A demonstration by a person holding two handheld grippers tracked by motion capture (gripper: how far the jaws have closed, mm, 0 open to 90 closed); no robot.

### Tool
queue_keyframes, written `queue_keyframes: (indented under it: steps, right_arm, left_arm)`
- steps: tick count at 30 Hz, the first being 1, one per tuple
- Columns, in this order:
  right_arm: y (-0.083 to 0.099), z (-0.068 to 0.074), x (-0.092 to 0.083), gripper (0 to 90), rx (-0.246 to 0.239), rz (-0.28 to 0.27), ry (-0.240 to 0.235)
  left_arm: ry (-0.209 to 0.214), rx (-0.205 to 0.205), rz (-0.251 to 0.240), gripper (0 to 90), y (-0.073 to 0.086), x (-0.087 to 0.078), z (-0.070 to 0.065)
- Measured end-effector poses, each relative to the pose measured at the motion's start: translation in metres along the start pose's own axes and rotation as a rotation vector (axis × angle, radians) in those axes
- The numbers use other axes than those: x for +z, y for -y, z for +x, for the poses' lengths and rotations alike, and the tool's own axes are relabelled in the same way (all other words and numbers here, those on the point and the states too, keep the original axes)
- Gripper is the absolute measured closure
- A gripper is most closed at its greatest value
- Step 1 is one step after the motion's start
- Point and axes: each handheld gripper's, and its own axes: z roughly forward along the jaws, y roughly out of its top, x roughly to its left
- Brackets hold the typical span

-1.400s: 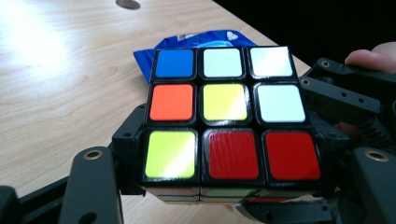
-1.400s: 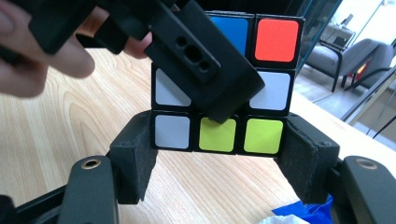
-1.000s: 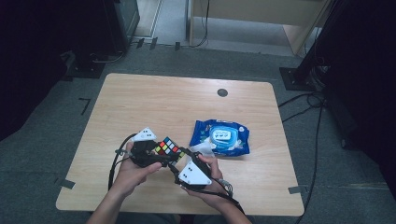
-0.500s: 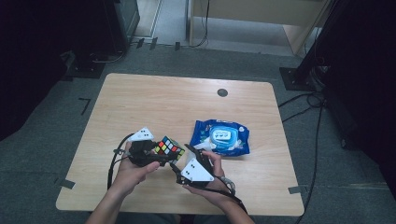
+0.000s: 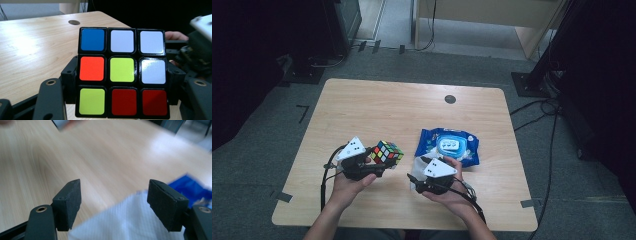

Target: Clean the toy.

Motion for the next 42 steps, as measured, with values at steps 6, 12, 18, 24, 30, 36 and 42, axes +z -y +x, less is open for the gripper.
queue_keyframes:
  steps: [6, 12, 18, 24, 30, 36, 42]
  right_arm:
    - [0.015, -0.003, 0.013, 30.2, -0.013, 0.104, 0.017]
    - [0.020, -0.007, 0.021, 30.7, 0.075, 0.143, 0.083]
    - [0.022, -0.017, 0.016, 38.6, 0.185, 0.134, 0.081]
    - [0.027, -0.013, 0.025, 39.3, 0.188, 0.200, 0.091]
    - [0.029, -0.015, 0.024, 53.4, 0.219, 0.185, 0.115]
    - [0.028, -0.011, 0.023, 81.0, 0.215, 0.177, 0.117]
    - [0.017, -0.011, 0.014, 84.9, 0.244, 0.131, 0.078]
  left_arm:
    - [-0.008, 0.018, 0.011, 33.9, 0.002, 0.001, 0.000]
    - [-0.012, 0.024, 0.020, 33.9, 0.003, 0.002, -0.001]
    - [-0.014, 0.033, 0.027, 33.9, 0.003, 0.003, -0.001]
    - [-0.019, 0.043, 0.032, 33.9, 0.003, 0.004, -0.003]
    - [-0.013, 0.049, 0.034, 33.9, 0.004, 0.005, -0.005]
    - [-0.002, 0.067, 0.028, 33.9, 0.005, 0.006, -0.007]
    - [0.012, 0.087, 0.022, 33.9, 0.009, 0.007, -0.007]
